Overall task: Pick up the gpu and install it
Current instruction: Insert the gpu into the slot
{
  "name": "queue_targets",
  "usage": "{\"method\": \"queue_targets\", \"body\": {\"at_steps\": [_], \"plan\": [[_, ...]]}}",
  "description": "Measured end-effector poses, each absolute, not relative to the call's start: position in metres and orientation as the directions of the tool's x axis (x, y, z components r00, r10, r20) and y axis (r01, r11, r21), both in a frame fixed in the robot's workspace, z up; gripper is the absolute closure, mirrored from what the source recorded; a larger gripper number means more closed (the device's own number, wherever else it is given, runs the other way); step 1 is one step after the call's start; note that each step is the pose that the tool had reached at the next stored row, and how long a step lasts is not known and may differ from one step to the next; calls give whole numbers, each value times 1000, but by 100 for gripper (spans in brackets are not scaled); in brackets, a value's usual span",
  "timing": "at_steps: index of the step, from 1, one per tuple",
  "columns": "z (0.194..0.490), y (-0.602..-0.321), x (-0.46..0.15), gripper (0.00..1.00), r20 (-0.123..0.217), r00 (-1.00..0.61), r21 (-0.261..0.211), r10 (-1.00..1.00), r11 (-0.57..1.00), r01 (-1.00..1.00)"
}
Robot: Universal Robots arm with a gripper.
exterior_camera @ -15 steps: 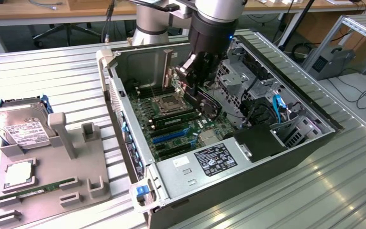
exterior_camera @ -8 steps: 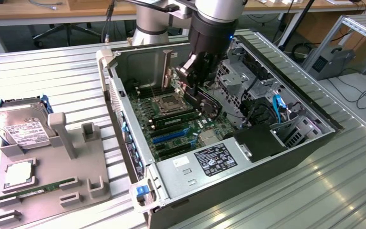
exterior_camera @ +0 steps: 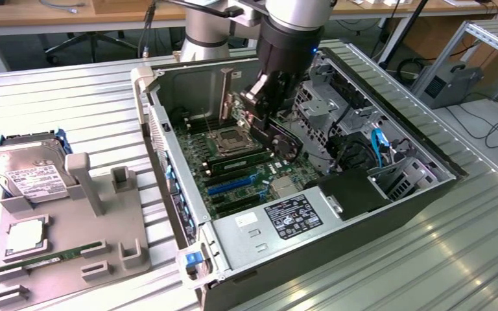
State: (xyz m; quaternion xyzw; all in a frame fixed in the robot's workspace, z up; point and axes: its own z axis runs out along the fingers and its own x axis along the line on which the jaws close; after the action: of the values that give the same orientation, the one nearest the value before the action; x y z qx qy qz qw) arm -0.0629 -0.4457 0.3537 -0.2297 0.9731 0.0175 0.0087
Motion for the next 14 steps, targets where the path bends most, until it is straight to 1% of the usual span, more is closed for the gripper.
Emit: {"method": "queue_targets", "body": {"at_steps": [14], "plan": [[353,-446,-63,74,-25,-867,30,-497,867,-498]]}}
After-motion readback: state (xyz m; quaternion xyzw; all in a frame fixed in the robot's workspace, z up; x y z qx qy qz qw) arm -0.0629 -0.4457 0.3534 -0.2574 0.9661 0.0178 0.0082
